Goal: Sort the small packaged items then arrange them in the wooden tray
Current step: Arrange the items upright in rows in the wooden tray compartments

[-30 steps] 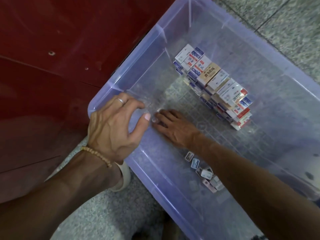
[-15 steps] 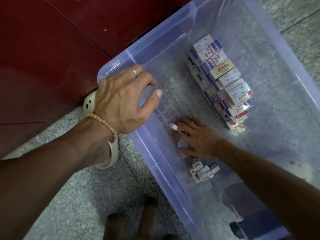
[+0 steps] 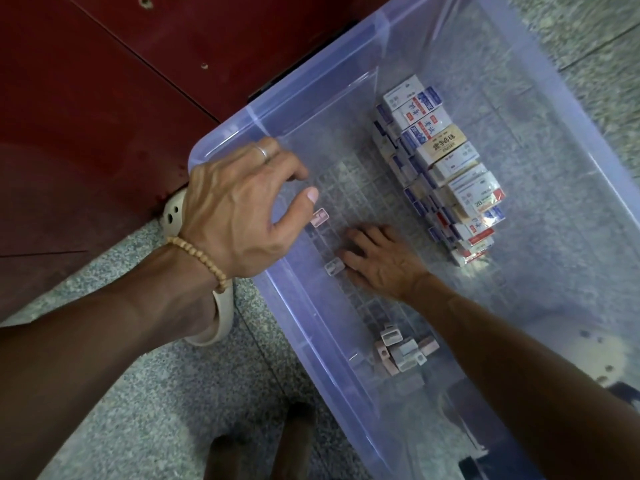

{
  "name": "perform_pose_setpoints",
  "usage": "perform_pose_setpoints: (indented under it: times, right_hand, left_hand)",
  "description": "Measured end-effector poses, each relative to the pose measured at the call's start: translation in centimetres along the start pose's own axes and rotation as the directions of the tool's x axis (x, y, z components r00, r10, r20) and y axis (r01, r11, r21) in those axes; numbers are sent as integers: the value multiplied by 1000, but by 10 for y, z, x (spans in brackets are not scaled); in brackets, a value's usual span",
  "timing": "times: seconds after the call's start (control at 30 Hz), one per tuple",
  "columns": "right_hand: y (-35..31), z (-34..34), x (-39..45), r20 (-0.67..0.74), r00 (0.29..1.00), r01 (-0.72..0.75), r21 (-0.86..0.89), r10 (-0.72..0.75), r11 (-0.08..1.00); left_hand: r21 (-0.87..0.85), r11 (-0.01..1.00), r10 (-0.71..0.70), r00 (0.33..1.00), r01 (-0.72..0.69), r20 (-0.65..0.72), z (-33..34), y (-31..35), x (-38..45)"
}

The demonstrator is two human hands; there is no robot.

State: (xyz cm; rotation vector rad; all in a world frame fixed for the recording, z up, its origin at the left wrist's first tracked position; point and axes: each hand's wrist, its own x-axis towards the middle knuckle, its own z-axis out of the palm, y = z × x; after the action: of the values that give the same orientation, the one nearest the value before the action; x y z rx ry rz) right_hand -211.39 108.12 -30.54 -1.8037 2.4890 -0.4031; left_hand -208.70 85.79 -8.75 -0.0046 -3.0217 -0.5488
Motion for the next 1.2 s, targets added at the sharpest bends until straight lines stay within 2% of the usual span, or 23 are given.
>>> perform_pose_setpoints:
  times: [0.17, 0.3, 0.43, 0.53, 0.63, 0.73, 0.8, 0.9, 0.97, 1.03, 1.1, 1.2]
  right_hand:
    - [3, -7, 29, -134, 986, -88, 63, 96, 994]
    - [3, -10, 44, -152, 971, -167, 124, 186, 978]
    - [2, -16, 47, -50, 984, -158, 202, 171, 967]
    - [0, -23, 52, 81, 975, -218, 126, 209, 968]
    - [-3, -31, 73, 180, 948, -280, 78, 262, 957]
    - [-6, -33, 86, 317, 886, -375, 65, 337, 925]
    - [-6, -34, 83, 315, 843, -500, 157, 437, 852]
    - [-8, -52, 71, 366, 728, -685, 417, 579, 598]
    - [-13, -76, 63, 404, 647, -744, 519, 647, 420]
    - [-21, -103, 56, 405, 601, -752, 577, 689, 317]
    - [-30, -131, 50, 347, 606, -726, 610, 716, 319]
    - [-42, -175, 43, 219, 640, -684, 600, 737, 415]
  left_hand:
    - [7, 1000, 8, 1000, -8, 10, 0, -1, 0]
    - [11, 1000, 4, 1000, -4, 16, 1, -2, 0]
    - [15, 1000, 3, 1000, -3, 8, 0, -2, -1]
    - [15, 1000, 0, 1000, 0, 11, 1, -1, 0]
    - [10, 1000, -5, 1000, 5, 13, 1, -1, -1]
    - [28, 1000, 0, 1000, -1, 18, 1, -1, 0]
    - [32, 999, -9, 1000, 8, 22, 0, -1, -1]
    - [27, 1000, -14, 1000, 13, 18, -1, 0, -1]
    - [20, 1000, -21, 999, 20, 25, -1, 0, 0]
    - [26, 999, -31, 998, 30, 49, -3, 1, 0]
    - [20, 999, -47, 995, 45, 84, -5, 3, 1]
    - [-35, 996, -78, 984, 85, 162, -10, 7, 3]
